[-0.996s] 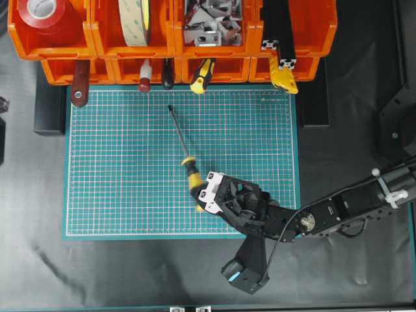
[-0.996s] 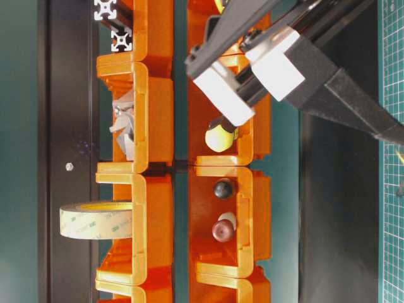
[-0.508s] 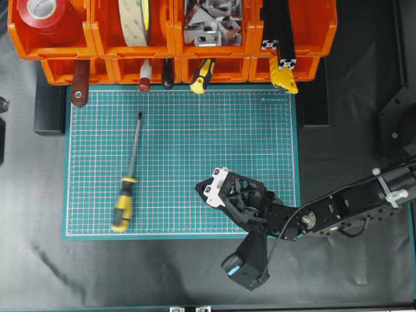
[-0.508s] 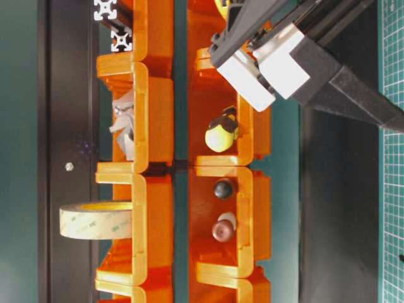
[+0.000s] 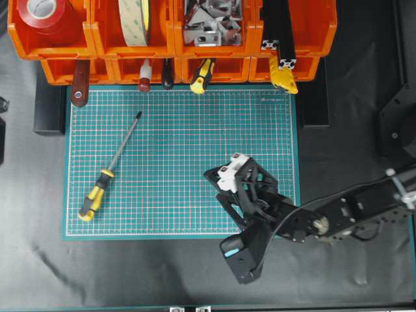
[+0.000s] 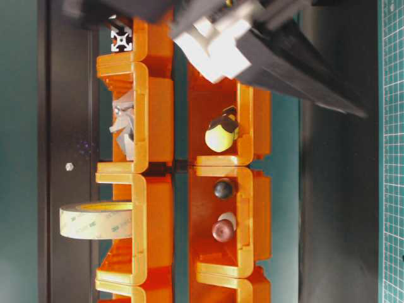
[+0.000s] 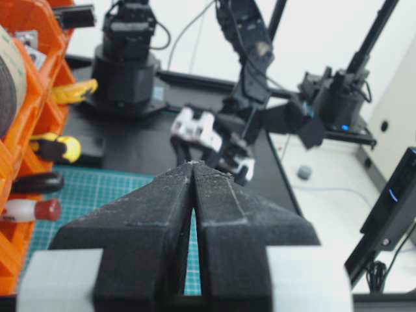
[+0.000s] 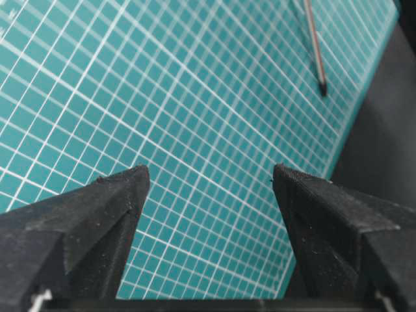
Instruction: Pick screwdriver from container rack with right arm.
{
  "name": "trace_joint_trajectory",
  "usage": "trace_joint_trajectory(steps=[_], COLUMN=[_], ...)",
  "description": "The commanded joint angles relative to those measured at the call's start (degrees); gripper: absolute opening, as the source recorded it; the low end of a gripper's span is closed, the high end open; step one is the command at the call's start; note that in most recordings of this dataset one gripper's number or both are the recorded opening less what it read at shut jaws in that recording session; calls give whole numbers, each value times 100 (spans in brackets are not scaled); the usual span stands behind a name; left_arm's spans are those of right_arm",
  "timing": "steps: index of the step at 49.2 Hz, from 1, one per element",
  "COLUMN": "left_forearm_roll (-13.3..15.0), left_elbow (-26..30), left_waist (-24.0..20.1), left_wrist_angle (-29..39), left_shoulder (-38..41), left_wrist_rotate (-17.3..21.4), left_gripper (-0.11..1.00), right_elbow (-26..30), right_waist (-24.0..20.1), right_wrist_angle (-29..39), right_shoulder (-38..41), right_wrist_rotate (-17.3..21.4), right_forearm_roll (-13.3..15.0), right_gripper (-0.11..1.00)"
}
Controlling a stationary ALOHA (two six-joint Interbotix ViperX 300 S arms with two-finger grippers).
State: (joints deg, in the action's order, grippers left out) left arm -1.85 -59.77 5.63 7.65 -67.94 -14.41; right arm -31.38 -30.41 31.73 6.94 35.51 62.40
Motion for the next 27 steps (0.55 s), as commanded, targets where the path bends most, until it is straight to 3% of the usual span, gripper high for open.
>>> trace_joint_trajectory(steps=[1, 12, 27], left_forearm_roll=[-18, -18, -18], left_elbow=[79, 79, 79], left_waist=[0, 0, 0], left_wrist_angle=[-18, -18, -18], left_shoulder=[62, 53, 44], left_wrist_rotate=[-18, -18, -35], left_gripper=[0, 0, 0], right_elbow=[35, 26, -44], right_waist=[-176, -527, -721], right_wrist_angle=[378, 1178, 1450], right_shoulder=[-378, -923, -1670], right_wrist_rotate=[378, 1371, 2619], right_forearm_roll=[18, 132, 316], right_gripper=[75, 75, 75])
